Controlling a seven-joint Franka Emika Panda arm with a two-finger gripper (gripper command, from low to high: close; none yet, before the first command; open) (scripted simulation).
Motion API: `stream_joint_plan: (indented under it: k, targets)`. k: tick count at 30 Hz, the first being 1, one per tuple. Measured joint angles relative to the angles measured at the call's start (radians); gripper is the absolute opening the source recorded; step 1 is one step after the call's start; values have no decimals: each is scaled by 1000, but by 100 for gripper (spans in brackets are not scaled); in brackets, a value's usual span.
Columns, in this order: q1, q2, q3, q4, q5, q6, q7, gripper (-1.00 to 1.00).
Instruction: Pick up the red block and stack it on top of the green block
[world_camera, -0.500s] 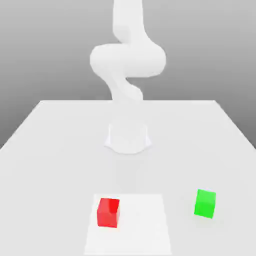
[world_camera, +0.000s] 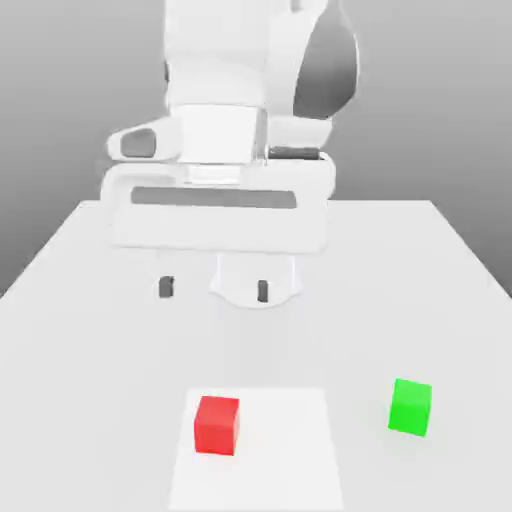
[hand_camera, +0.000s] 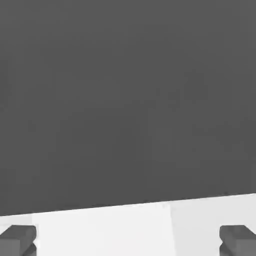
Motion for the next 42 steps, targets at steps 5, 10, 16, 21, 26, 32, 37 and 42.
stream_joint_plan:
  k: [5,10,16,21,26,32,37,42]
  targets:
    - [-17,181,-10,-87,20,103,-17,0]
    - [-28,363,7,-79,48,250,-37,0]
    - [-35,423,16,-70,54,301,-41,-100]
    - [-30,368,10,-78,47,255,-36,-100]
    - [-8,214,17,-99,28,122,-25,-100]
    - [117,167,98,-94,50,74,-60,-100]
    - [238,140,148,-87,56,42,-82,-100]
    - [357,118,195,-80,50,11,-94,-100]
